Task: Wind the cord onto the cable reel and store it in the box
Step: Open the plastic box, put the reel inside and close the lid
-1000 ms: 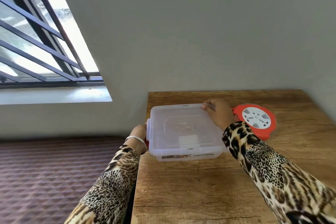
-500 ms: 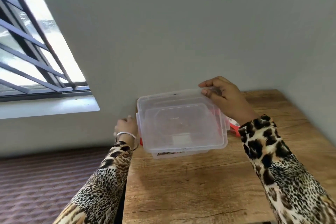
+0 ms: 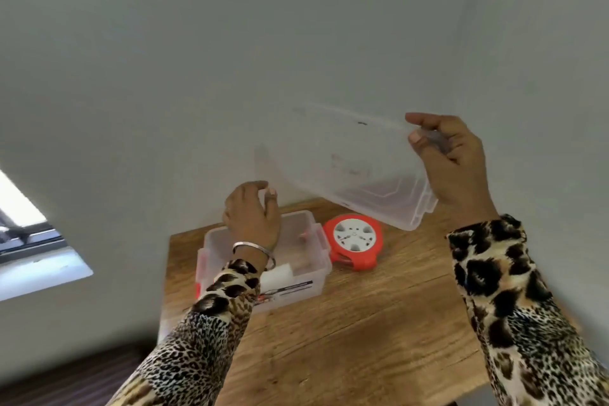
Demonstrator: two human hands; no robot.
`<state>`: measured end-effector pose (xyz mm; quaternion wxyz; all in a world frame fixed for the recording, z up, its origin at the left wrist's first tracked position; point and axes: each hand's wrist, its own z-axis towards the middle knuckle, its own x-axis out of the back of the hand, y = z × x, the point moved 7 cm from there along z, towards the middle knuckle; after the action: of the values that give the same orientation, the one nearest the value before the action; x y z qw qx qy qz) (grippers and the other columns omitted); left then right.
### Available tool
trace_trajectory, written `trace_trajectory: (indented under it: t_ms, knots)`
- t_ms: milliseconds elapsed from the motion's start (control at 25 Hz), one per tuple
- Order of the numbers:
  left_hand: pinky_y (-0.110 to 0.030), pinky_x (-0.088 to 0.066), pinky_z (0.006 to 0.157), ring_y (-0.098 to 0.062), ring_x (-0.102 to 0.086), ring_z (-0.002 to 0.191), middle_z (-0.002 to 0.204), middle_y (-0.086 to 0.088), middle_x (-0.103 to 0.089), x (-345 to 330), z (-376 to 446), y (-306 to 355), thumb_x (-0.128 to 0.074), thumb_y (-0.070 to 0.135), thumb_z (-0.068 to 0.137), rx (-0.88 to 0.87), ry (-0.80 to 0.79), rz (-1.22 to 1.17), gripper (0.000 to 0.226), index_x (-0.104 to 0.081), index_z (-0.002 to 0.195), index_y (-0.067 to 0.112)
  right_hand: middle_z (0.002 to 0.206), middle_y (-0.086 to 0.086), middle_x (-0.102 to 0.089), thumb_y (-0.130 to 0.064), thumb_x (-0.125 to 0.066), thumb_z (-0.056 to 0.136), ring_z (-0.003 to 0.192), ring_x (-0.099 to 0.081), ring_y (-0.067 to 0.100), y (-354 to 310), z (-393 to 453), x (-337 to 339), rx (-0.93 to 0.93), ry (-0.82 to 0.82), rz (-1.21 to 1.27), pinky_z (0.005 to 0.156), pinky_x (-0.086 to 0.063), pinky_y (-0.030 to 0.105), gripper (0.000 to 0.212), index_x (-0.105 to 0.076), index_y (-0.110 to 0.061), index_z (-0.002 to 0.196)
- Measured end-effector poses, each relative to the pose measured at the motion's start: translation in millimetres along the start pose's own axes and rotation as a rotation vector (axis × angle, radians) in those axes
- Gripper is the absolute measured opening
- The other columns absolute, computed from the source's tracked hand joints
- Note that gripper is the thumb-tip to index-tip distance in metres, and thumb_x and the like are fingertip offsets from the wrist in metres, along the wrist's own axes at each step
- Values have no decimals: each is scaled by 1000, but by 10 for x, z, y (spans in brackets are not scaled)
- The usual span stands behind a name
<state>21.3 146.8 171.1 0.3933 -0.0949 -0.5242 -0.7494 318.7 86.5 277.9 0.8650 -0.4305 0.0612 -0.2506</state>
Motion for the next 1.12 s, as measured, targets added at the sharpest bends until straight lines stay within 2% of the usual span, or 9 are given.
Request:
trace_trajectory:
  t_ms: [160, 280, 400, 560, 680, 760, 920, 1040, 1120]
  knots:
    - [-41, -37, 96, -32, -52, 117, 119, -9, -64, -877, -253, 709, -56, 25, 91, -266, -246, 23, 27, -65, 112, 12, 100, -2, -52, -3, -65, 83, 93, -54, 5, 568, -96, 296, 103, 11, -350, 83, -42, 10, 25, -72, -19, 102]
    - [-38, -39, 89, -31, -54, 108, 112, -10, -63, -1525, -516, 955, -60, 29, 88, -347, -401, 120, 28, -63, 108, 9, 97, -5, -48, -5, -62, 79, 86, -54, 10, 1200, -339, 370, 93, -86, -558, 72, -46, 20, 24, -73, -16, 97]
    - [-36, -41, 88, -30, -55, 107, 113, -8, -62, -2016, -744, 906, -60, 29, 86, -314, -517, 179, 30, -62, 109, 12, 94, 2, -50, -2, -60, 76, 81, -58, 19, 1765, -641, 357, 77, -261, -665, 65, -52, 32, 18, -71, -8, 89]
    - [-40, -42, 99, -27, -49, 121, 131, -6, -54, -2467, -983, 682, -59, 30, 86, -222, -657, 328, 43, -54, 127, 16, 94, 1, -52, -1, -60, 80, 82, -53, 14, 2474, -891, 467, -73, -424, -730, 68, -50, 27, 21, -69, -9, 98]
    - [-39, -40, 101, -27, -45, 126, 136, -6, -49, -2556, -1050, 545, -61, 31, 86, -117, -623, 378, 49, -51, 131, 18, 99, -1, -52, -7, -52, 90, 89, -49, 10, 2881, -908, 561, -269, -514, -723, 81, -50, 33, 21, -65, -11, 105]
    - [-40, -37, 106, -28, -40, 132, 142, -8, -45, -2550, -1082, 457, -62, 33, 85, -17, -595, 399, 54, -47, 135, 19, 107, 3, -53, -6, -51, 89, 97, -51, 17, 2997, -896, 504, -208, -639, -829, 83, -48, 34, 27, -65, -12, 111]
    - [-49, -25, 116, -34, -22, 145, 156, -16, -22, -2468, -1121, 279, -63, 36, 84, 226, -557, 454, 72, -31, 146, 16, 111, 7, -56, -12, -53, 88, 99, -57, 22, 2937, -712, 278, -213, -588, -657, 84, -48, 30, 30, -63, -11, 116]
    - [-46, -26, 114, -41, -22, 143, 157, -23, -15, -2394, -1118, 119, -68, 34, 80, 487, -521, 331, 92, -14, 150, 12, 120, 11, -61, -26, -56, 91, 109, -59, 25, 3013, -619, -112, -480, -657, -471, 92, -48, 35, 40, -52, -9, 127]
    - [-43, -30, 112, -39, -28, 141, 153, -21, -26, -2397, -1128, 28, -73, 32, 76, 620, -511, 165, 102, -8, 151, 8, 128, 11, -59, -35, -60, 90, 113, -58, 25, 3104, -649, -360, -714, -692, -336, 97, -47, 39, 51, -48, -8, 131]
